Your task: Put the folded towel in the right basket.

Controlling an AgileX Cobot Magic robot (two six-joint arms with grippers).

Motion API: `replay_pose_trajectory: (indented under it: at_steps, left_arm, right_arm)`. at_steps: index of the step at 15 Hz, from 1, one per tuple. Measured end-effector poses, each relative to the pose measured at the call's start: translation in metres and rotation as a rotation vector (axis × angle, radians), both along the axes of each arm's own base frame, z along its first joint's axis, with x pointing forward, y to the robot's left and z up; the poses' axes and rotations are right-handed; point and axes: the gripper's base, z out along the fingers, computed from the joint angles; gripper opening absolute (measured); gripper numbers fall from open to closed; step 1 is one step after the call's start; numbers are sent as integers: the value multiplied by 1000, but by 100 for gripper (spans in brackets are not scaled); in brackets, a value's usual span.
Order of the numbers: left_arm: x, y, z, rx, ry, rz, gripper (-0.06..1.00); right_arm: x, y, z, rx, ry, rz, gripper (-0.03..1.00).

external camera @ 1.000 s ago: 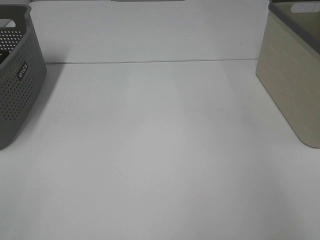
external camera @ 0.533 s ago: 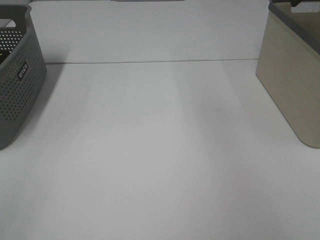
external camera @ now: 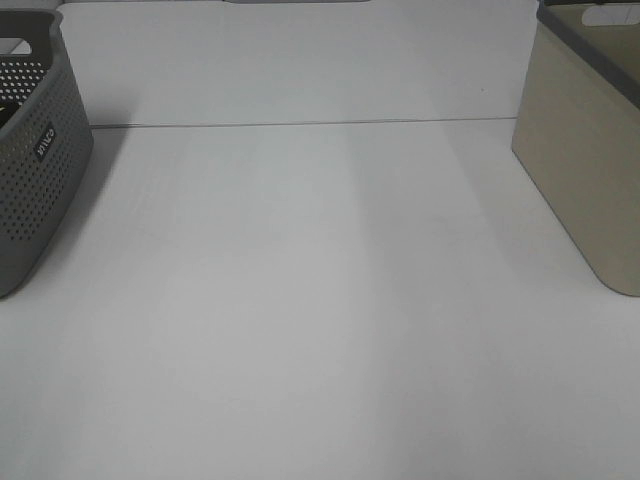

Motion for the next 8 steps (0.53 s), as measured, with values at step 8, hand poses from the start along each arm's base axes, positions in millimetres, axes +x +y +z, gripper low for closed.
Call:
replay_pose_trajectory:
  at_steps: [8]
  left_arm:
    - [0, 0, 0, 0, 0, 0, 97]
  right_arm:
    - [-169, -20, -69, -17, 170, -9, 63]
